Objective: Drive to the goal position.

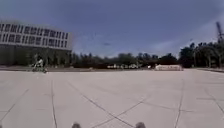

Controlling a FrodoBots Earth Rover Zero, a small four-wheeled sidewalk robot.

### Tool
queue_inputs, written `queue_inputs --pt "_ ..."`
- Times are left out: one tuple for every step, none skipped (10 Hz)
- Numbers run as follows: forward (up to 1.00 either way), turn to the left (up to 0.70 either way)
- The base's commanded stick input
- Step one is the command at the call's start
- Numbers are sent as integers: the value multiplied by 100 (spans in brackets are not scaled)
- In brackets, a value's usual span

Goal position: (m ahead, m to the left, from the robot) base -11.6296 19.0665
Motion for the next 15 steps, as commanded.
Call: queue_inputs --pt "45 30" --pt "45 30" --pt "45 30" --pt "45 30" --pt "45 30" --pt "45 30" --pt "45 30" --pt "45 30" --pt "45 30" --pt "45 30" --pt "45 30" --pt "45 30" --pt "45 30" --pt "45 30" --pt "45 30"
